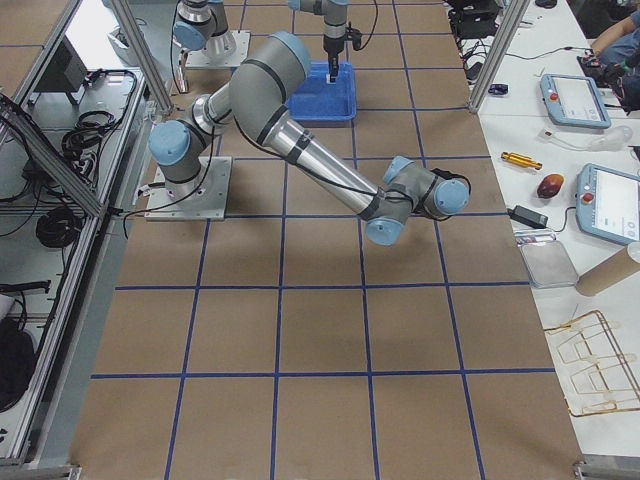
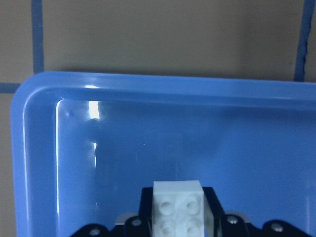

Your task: Assemble white blocks and place on blue tray

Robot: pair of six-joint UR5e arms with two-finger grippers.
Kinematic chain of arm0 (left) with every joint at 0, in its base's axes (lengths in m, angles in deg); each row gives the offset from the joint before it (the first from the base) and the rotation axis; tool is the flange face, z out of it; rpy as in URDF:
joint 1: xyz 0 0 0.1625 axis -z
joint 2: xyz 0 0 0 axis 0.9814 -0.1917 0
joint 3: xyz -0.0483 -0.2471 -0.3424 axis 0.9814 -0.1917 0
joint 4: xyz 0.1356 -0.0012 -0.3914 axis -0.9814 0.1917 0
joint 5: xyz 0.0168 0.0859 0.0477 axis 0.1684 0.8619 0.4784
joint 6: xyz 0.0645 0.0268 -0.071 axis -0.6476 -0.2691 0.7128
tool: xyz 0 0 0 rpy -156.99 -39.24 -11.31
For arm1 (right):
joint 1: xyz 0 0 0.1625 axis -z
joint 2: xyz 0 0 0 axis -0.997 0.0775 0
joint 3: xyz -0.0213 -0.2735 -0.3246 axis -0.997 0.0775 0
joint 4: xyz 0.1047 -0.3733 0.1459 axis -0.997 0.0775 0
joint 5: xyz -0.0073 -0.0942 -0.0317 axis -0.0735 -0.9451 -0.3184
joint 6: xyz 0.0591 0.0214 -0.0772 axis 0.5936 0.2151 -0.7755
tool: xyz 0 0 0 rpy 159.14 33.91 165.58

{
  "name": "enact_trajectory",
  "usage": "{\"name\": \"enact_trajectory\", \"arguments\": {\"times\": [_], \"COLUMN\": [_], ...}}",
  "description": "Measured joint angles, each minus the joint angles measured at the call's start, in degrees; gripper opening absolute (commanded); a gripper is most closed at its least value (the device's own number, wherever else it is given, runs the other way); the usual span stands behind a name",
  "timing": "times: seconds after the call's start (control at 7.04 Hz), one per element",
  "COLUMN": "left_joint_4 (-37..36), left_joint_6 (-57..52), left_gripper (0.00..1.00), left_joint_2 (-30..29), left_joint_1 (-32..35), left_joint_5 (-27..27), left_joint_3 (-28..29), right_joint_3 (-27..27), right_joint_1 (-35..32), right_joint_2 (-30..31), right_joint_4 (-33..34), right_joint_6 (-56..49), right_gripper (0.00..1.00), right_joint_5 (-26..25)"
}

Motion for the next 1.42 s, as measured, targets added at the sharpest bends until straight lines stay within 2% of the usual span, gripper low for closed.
{"name": "enact_trajectory", "arguments": {"times": [0.99,1.14,1.28,1.42], "left_joint_4": [-2.87,-3.10,-3.40,-3.77], "left_joint_6": [-0.21,-0.22,-0.14,0.03], "left_gripper": [0.17,0.36,0.62,0.79], "left_joint_2": [-1.02,-1.39,-2.04,-2.63], "left_joint_1": [1.72,1.68,1.66,1.65], "left_joint_5": [0.56,0.56,0.57,0.57], "left_joint_3": [-3.60,-3.63,-3.63,-3.60], "right_joint_3": [2.42,2.46,2.47,2.46], "right_joint_1": [-0.90,-0.96,-1.01,-1.12], "right_joint_2": [-2.51,-2.73,-2.99,-3.12], "right_joint_4": [-2.52,-2.49,-2.45,-2.43], "right_joint_6": [-0.02,-0.04,-0.04,-0.05], "right_gripper": [0.95,0.94,0.90,0.89], "right_joint_5": [-0.57,-0.51,-0.37,-0.28]}}
